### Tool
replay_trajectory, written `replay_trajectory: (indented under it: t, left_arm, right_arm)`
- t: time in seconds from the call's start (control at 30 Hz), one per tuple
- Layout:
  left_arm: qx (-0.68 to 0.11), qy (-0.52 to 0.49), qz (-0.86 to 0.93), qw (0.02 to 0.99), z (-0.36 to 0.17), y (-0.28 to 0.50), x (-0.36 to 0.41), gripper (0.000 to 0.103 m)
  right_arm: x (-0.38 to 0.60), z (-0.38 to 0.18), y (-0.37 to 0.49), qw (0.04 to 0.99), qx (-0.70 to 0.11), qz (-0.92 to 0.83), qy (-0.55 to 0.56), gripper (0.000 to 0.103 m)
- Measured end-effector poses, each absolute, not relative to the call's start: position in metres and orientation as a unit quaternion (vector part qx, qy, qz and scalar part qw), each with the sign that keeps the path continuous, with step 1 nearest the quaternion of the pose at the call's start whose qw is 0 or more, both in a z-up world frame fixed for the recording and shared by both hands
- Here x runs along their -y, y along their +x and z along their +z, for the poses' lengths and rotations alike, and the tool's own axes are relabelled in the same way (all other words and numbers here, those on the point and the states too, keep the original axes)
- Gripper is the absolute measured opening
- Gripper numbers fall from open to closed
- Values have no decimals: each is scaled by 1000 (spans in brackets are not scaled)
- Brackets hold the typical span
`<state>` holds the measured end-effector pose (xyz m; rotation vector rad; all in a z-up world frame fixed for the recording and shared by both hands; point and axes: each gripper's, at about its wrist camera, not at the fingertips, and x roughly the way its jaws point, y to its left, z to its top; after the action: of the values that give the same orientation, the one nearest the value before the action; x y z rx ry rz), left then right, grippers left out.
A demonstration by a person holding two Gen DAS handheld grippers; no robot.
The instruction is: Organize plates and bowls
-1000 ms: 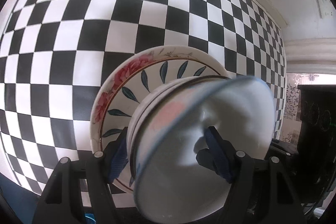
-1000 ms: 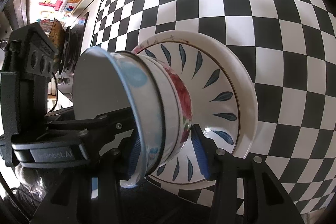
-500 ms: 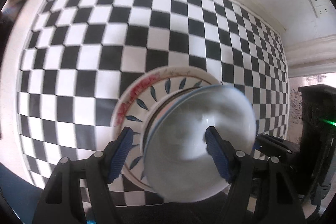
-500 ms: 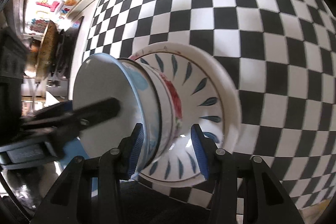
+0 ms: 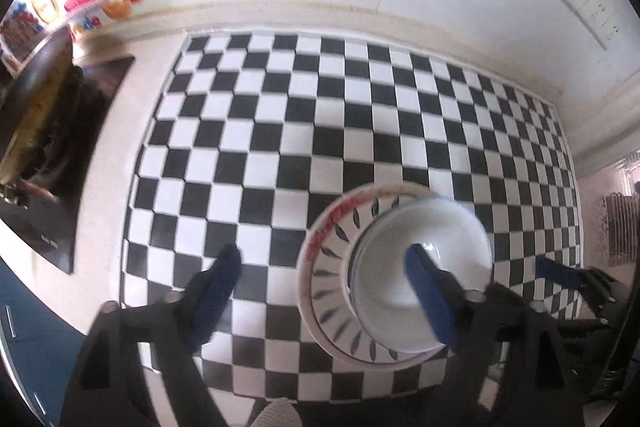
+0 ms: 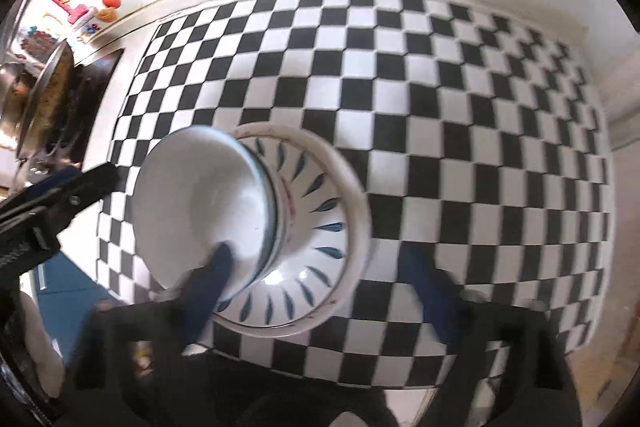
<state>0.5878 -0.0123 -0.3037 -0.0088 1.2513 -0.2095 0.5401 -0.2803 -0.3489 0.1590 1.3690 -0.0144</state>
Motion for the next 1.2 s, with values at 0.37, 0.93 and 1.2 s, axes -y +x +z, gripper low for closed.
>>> replay_trajectory:
  t: [0.37,0.93,1.2]
  left_arm:
    - [-516,-9,-137,846,-268,576,7,92]
    - [-413,37,-82,906,-186,472,12,99]
    - [-388,27,-58,919,-148,404,10,99]
  right_arm:
    - [268,-291,510,817,-568,-79,60,98]
    - [265,-196,429,876,-472,-86,53,99]
    - [267,-159,355,888,-451,-79,51,99]
